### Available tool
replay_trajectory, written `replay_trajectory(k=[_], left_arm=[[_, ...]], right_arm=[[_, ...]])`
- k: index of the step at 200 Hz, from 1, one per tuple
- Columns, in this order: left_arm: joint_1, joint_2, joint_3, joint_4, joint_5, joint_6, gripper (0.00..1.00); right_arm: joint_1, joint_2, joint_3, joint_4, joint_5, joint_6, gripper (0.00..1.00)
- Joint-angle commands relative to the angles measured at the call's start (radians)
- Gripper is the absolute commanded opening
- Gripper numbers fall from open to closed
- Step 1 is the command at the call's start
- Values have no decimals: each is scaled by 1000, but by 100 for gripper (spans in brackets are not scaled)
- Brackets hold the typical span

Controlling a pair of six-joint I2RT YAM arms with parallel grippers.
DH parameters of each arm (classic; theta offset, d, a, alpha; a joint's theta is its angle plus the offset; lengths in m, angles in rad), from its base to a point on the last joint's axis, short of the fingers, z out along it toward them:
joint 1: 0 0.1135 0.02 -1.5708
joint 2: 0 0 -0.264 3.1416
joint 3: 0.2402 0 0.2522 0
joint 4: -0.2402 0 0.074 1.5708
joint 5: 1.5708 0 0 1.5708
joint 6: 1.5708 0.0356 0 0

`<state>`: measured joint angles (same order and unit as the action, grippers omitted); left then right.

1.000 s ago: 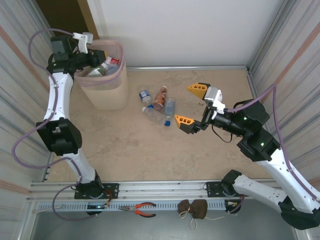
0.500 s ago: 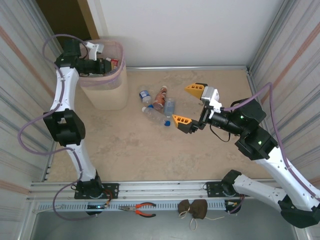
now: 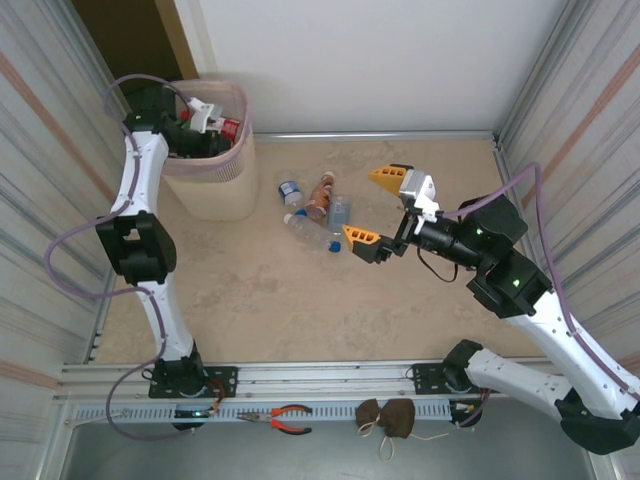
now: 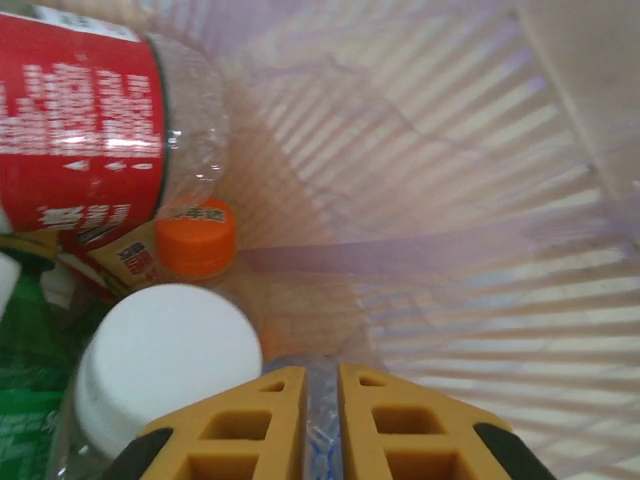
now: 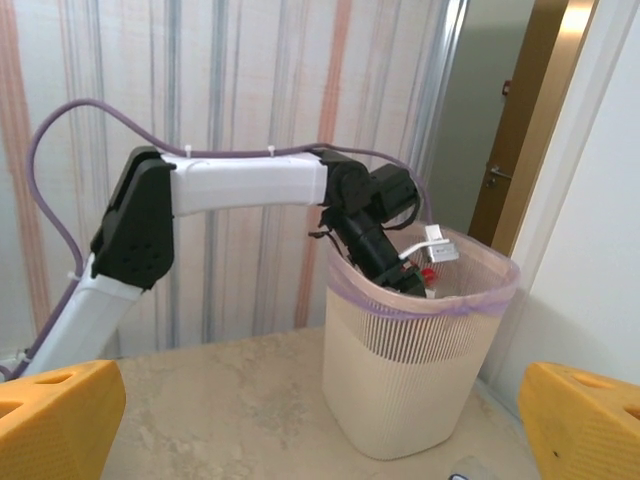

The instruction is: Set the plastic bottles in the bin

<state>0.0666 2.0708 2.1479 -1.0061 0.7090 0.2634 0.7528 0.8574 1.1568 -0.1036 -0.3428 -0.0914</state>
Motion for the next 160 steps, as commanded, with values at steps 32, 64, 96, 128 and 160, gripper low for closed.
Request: replay_trajectory(k=[32, 64, 96, 128, 160], left_arm=[[53, -76, 39, 105, 185, -139, 23], [86, -145, -9, 265, 265, -277, 25], [105, -223, -85, 399, 302, -377, 26], [110, -307, -165, 489, 316, -439, 28], [110, -411, -295, 606, 320, -517, 29]], right_arm=[[7, 64, 67, -64, 216, 67, 99], [1, 125, 73, -107, 369, 186, 99], [-36, 215, 86, -182, 447, 340, 100], [-108, 306, 86, -277, 442, 521, 95], [-148, 413, 81, -345, 401, 616, 89]])
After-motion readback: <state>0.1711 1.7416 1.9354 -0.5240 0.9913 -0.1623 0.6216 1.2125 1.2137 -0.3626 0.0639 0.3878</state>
